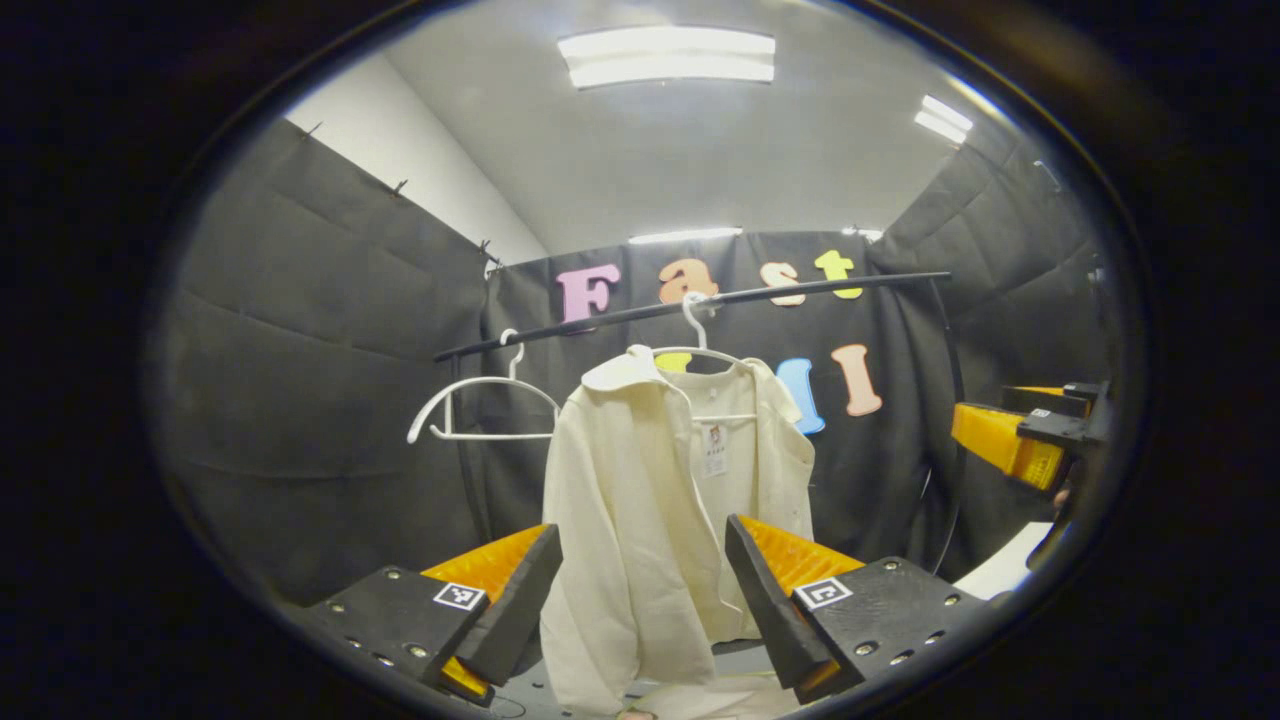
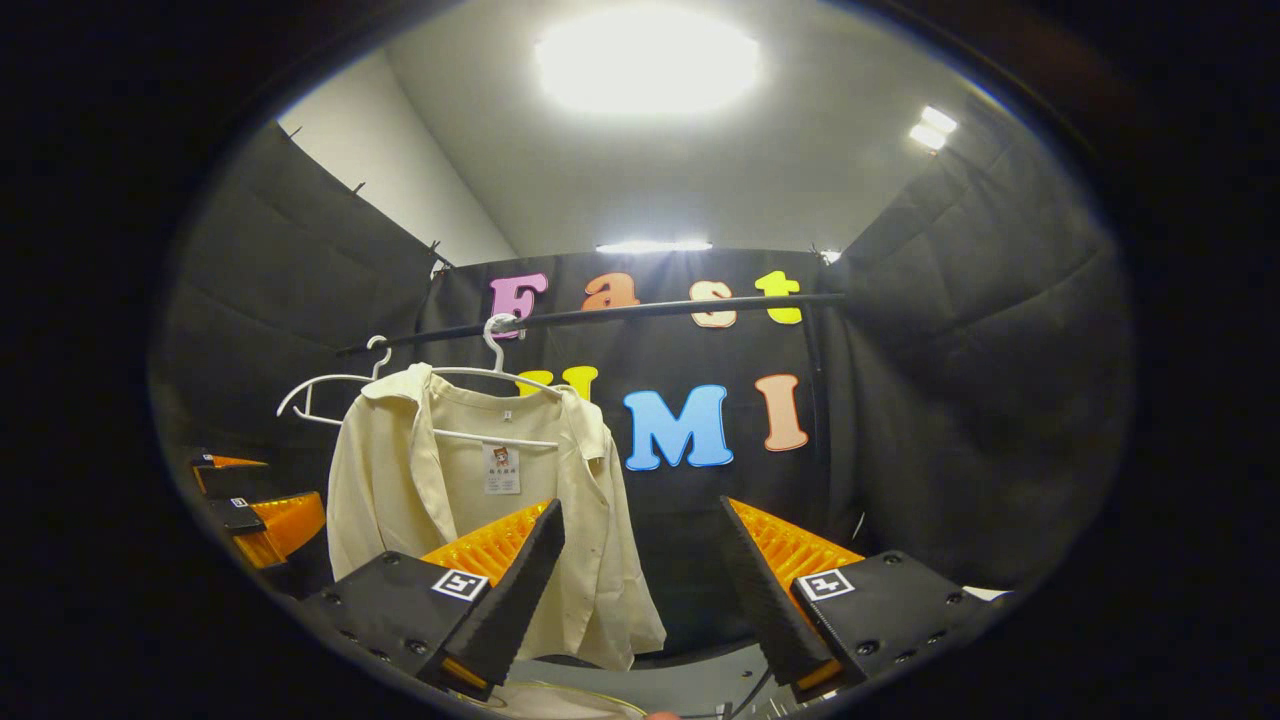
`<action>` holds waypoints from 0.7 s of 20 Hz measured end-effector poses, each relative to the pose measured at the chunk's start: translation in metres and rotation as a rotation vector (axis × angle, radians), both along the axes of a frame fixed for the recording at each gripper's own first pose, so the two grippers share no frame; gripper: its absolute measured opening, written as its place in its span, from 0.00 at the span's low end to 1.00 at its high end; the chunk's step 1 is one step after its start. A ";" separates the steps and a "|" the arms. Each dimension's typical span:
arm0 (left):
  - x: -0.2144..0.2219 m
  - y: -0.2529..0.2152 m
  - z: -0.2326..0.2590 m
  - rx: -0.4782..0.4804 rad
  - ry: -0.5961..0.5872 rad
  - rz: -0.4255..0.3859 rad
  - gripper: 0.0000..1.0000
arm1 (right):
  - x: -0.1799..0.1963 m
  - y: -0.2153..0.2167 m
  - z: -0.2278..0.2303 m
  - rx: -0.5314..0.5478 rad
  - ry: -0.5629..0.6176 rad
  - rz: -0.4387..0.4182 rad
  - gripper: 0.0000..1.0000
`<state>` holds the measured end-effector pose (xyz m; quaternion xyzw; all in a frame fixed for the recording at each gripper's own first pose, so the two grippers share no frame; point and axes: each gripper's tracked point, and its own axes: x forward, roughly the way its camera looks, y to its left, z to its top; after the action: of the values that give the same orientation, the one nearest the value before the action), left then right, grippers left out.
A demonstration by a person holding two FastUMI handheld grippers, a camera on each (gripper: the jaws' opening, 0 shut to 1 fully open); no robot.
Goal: Grasp the clothes on the hanger with both hands and then place them into the laundry hamper below.
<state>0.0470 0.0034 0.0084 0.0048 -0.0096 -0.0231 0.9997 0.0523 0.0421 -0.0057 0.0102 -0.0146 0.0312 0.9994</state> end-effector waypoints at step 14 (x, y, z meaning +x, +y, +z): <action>0.090 -0.047 0.007 0.007 -0.002 0.102 0.96 | 0.114 0.013 -0.018 0.029 0.027 0.175 0.96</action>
<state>0.1365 -0.0439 0.0154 0.0086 -0.0104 0.0280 0.9995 0.1667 0.0548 -0.0241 0.0264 -0.0005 0.1182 0.9926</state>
